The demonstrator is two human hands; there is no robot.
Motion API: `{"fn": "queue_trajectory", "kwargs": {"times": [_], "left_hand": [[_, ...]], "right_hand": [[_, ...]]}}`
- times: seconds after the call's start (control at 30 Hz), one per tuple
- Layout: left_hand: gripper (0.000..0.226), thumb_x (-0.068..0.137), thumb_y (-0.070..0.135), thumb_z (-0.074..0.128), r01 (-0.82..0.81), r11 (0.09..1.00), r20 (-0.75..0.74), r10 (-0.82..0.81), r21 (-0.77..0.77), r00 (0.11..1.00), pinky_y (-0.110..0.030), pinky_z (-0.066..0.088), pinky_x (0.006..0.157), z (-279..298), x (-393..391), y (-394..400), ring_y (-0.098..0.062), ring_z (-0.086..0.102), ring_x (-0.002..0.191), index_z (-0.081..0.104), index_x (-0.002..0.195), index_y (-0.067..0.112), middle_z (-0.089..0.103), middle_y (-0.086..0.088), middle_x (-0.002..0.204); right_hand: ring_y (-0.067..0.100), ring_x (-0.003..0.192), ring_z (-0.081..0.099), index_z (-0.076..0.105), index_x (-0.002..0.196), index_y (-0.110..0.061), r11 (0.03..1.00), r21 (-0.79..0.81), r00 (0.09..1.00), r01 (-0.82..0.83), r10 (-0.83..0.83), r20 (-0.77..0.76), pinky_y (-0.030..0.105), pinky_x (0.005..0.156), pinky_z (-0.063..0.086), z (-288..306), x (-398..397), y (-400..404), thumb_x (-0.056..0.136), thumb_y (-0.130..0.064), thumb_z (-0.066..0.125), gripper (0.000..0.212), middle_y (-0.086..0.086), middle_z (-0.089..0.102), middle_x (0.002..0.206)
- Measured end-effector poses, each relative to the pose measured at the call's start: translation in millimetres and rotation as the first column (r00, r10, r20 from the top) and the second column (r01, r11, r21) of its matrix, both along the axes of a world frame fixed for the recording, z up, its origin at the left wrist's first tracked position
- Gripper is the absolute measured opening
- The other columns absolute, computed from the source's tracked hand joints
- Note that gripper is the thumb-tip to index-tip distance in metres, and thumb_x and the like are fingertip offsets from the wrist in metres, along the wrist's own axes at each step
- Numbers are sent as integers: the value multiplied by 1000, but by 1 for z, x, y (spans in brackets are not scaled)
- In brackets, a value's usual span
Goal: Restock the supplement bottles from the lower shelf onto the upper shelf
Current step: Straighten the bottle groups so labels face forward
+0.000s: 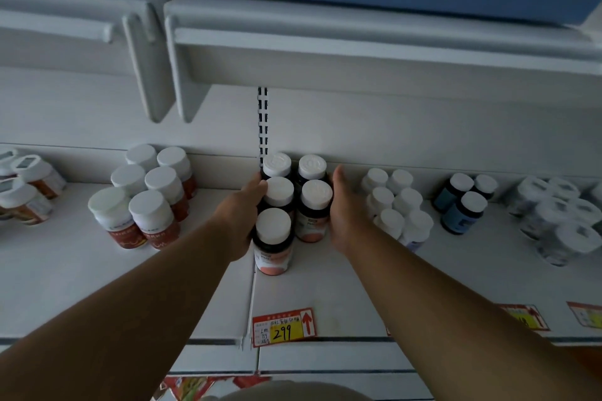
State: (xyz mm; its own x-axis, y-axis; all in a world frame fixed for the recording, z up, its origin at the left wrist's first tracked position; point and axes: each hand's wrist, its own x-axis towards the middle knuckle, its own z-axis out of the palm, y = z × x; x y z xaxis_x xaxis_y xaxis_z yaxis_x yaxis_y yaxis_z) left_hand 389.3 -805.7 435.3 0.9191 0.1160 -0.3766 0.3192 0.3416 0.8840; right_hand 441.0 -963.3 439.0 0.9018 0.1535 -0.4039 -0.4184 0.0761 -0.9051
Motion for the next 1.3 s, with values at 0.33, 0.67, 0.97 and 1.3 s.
{"fn": "queue_trajectory", "kwargs": {"times": [0.33,0.67,0.97,1.3], "left_hand": [[17,94,26,66,-114,980,-99,132,165,986,-40,53,85,1,-6,12,-27,65,102,65,107,16,69,-14,115],[12,95,27,65,-142,968,-76,161,209,984,-39,56,85,-1,-3,12,-27,66,109,66,104,20,69,-13,115],[20,97,12,56,-156,829,39,160,538,986,-36,57,84,-14,-30,21,-14,64,94,60,111,25,66,4,108],[49,77,20,82,74,575,124,-298,815,946,-20,51,81,-29,-71,20,1,60,94,55,117,30,62,17,106]], "right_hand": [[-4,91,55,48,109,-30,884,-458,868,89,157,471,10,74,43,-34,-38,-21,87,-31,73,33,-21,56,99],[17,107,63,48,125,-20,819,-568,854,73,243,460,41,91,52,-45,-32,-20,76,-31,83,61,0,62,120],[14,96,57,49,119,-19,762,-614,898,206,102,428,29,77,47,-35,-54,-23,78,-34,81,54,-5,56,108],[-2,93,54,57,118,-20,786,-619,816,-13,366,448,2,72,36,-24,-105,4,80,-29,81,46,-16,58,103]]}}
